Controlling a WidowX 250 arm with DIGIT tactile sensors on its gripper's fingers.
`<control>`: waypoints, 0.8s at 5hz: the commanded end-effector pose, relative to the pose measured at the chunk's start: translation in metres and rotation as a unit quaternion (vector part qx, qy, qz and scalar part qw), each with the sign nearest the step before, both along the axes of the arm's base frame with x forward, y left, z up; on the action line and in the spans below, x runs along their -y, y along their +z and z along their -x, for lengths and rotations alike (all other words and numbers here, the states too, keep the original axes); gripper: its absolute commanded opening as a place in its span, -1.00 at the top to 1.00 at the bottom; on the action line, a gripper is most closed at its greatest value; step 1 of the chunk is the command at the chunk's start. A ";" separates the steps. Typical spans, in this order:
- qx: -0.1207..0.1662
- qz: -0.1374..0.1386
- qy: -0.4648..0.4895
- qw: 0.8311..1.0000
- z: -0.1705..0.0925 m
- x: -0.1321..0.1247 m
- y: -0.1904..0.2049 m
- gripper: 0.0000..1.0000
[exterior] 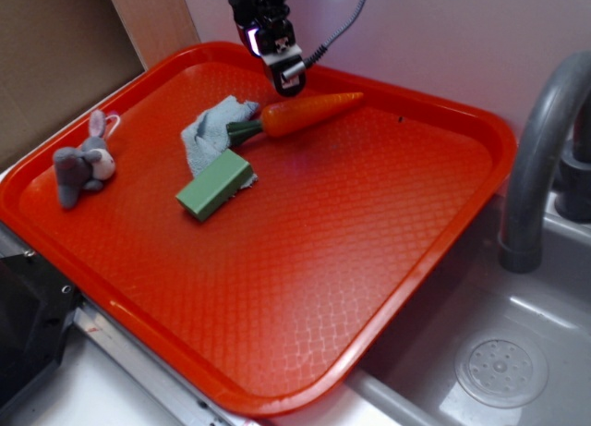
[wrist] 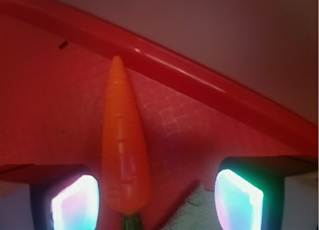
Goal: Grab the carrot.
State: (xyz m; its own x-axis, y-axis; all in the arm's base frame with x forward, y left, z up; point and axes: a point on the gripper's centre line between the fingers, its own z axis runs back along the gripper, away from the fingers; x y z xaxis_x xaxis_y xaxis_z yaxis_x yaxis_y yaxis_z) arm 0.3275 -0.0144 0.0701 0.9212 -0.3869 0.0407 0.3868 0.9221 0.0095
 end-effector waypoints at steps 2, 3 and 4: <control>-0.011 -0.027 -0.028 0.999 0.010 0.019 -0.022 -1.00; -0.025 -0.041 -0.025 0.999 0.012 0.020 -0.031 -1.00; -0.037 -0.024 -0.028 0.999 0.015 0.023 -0.037 -1.00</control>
State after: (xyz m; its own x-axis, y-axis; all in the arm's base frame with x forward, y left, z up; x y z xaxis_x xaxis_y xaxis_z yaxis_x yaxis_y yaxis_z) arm 0.3111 -0.0329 0.0252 0.9050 -0.4183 -0.0781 0.4205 0.9072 0.0143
